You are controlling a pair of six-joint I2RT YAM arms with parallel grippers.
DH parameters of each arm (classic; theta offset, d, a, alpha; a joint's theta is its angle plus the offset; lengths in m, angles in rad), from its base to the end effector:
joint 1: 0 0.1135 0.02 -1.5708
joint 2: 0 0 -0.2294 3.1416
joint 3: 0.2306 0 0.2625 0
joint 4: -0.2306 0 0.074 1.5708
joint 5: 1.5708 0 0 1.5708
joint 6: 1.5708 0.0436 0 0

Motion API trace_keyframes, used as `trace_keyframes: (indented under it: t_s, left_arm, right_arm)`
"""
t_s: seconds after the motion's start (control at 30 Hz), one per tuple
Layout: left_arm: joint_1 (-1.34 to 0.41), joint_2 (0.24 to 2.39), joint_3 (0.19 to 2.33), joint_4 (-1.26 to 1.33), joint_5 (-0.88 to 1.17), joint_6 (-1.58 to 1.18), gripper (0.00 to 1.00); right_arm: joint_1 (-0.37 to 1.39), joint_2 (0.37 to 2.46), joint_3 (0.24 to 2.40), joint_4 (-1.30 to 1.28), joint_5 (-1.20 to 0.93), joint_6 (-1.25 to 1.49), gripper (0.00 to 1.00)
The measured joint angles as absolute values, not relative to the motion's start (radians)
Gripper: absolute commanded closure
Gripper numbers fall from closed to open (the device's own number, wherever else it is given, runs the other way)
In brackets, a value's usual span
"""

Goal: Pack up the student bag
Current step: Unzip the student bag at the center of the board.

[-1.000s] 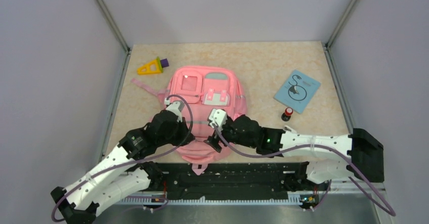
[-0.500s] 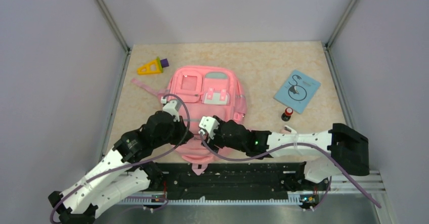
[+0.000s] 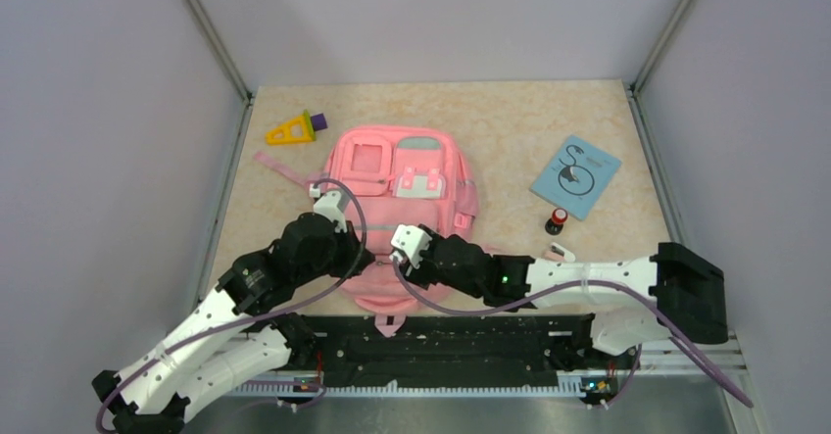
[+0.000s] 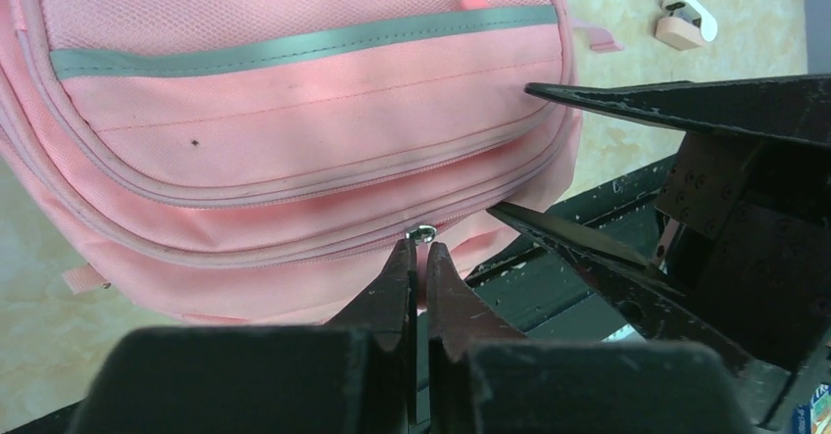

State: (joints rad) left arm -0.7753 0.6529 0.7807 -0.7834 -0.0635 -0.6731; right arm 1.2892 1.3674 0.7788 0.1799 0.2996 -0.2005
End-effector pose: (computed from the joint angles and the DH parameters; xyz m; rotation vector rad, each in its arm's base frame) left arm 0.1282 -0.1217 0.2733 0.0824 2.3219 -0.7027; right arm 0.1029 0.3092 0.2002 -1.1943 1.5839 0.4164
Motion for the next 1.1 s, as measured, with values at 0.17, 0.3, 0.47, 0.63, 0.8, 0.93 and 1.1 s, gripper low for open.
trace_keyframes:
  t_s: [0.17,0.3,0.47,0.63,0.8,0.93,1.1]
  left_arm:
    - [-0.776,0.653,0.788,-0.778,-0.072,-0.673,1.0]
    - [-0.776,0.653,0.788,-0.778,-0.072,-0.673,1.0]
    - [-0.777,0.653,0.788,-0.778,-0.075,-0.673,1.0]
    - [-0.777,0.653,0.788,-0.781,-0.091,-0.673,1.0]
    - [-0.777,0.653,0.788,-0.785,-0.102,-0.67,1.0]
    - [-0.777,0.657,0.788,-0.787,-0.109,-0.667,1.0]
    - [-0.777,0.659,0.788,-0.793,-0.12,-0.662,1.0]
  right_arm:
    - [1.289,1.303,0.766,0.153,0.318,-0.209,0.5]
    - [1.288,1.298,0.759,0.147,0.321,-0.209,0.5]
    - [1.288,1.307,0.759,0.152,0.321,-0.209,0.51]
    - [1.288,1.336,0.759,0.183,0.326,-0.215,0.49]
    - [1.288,1.37,0.759,0.212,0.332,-0.224,0.41]
    - [1.289,1.398,0.759,0.24,0.341,-0.243,0.35]
    - [1.29,1.448,0.76,0.284,0.349,-0.271,0.34]
